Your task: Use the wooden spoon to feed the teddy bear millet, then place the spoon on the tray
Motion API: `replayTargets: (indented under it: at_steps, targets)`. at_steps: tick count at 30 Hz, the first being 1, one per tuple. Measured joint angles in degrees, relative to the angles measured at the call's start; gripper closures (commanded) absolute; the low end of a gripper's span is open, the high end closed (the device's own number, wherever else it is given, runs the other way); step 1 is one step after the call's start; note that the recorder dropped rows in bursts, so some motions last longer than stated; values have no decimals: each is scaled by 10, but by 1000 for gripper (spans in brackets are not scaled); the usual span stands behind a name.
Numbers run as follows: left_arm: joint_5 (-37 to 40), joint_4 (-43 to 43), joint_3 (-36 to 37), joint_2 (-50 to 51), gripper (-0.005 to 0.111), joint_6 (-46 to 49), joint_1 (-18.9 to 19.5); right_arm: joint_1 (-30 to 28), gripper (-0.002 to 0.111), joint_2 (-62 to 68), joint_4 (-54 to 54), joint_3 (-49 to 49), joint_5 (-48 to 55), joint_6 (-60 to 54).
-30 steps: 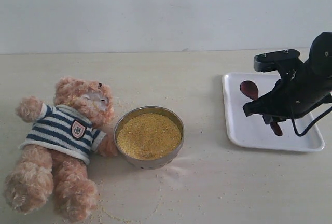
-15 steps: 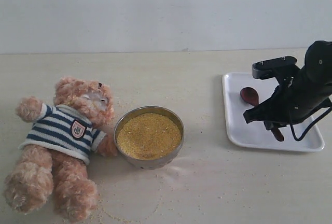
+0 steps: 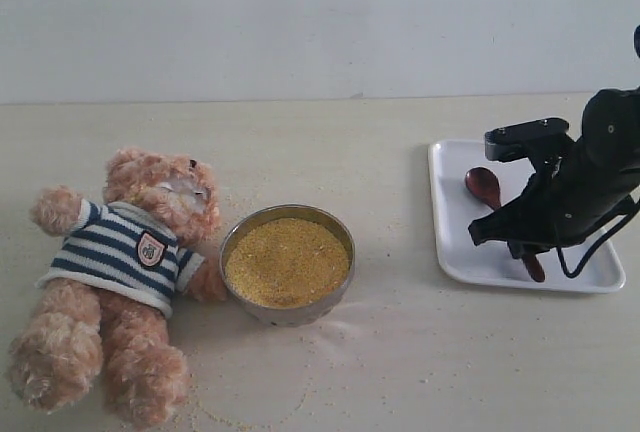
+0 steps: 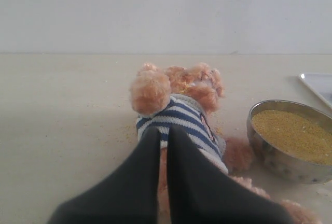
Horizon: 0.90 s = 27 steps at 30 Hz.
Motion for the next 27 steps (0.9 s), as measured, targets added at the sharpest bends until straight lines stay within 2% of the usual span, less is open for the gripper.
replayTargets:
  at_steps: [6,8,11,13,20,22,25,26,27]
  targets:
    - [0,0,0,0,102,0,0,0,81,0,0,0,0,6]
    - [0,0,0,0,102,0,0,0,74,0,0,0,2,7]
    - [0,0,0,0,102,0,0,0,54,0,0,0,14,10]
    - [0,0,0,0,102,0,0,0,45,0,0,-2,29,21]
    - [0,0,0,0,102,0,0,0,44,-59,0,-26,112,42]
    - [0,0,0,0,102,0,0,0,50,-96,0,-28,129,45]
    - [0,0,0,0,102,0,0,0,85,-158,-1,-23,144,51]
    - [0,0,0,0,102,0,0,0,102,-179,-4,-13,140,59]
    - [0,0,0,0,102,0,0,0,107,-208,-10,5,123,73]
